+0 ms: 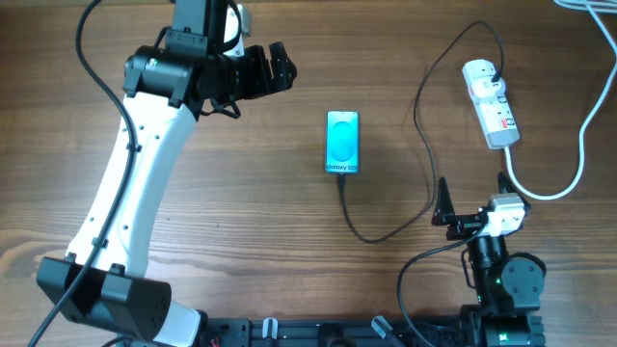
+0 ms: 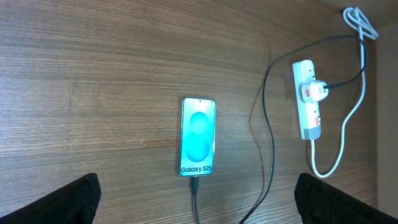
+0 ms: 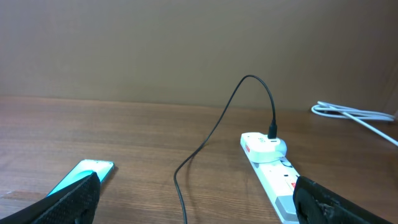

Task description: Plug charger to phone and switch on socket

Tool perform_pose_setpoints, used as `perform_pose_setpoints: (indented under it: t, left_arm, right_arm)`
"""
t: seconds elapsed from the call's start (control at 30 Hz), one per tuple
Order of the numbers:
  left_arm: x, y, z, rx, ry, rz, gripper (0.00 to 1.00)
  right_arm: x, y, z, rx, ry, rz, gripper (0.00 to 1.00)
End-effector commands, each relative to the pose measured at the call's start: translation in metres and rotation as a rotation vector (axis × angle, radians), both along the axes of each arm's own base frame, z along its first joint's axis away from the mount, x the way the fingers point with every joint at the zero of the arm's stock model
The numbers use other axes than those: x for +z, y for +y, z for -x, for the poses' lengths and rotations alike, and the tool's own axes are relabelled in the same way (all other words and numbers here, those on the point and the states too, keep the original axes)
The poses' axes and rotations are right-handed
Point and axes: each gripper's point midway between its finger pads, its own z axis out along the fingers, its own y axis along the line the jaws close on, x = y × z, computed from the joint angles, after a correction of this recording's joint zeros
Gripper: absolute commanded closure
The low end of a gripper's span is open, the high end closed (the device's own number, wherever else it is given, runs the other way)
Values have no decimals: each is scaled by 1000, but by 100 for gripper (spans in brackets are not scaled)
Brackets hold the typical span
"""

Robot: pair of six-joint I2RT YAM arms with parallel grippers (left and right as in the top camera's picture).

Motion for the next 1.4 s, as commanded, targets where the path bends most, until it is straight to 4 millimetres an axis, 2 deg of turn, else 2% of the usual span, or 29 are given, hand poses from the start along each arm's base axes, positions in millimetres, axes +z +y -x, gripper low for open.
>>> perform_pose_setpoints:
  t: [0.0,0.53,0.8,1.0,1.37]
  left_arm:
    - [1,2,-1,-7,-10,-11,0]
    - [0,2,-1,-8,-9,-13,0]
    - [-8,18,7,37,29,-90,0]
    - [-27,43,31,86,132,-221,0]
    - [-38,58,62,117,11,-204,0]
  right_arm:
    - [2,0,1,-2,-11,-5,0]
    - [2,0,1,-2,-11,-5,0]
    - [2,0,1,-2,-11,-5,0]
    - [2,0,1,-2,-11,-5,0]
    - [2,0,1,-2,-11,-5,0]
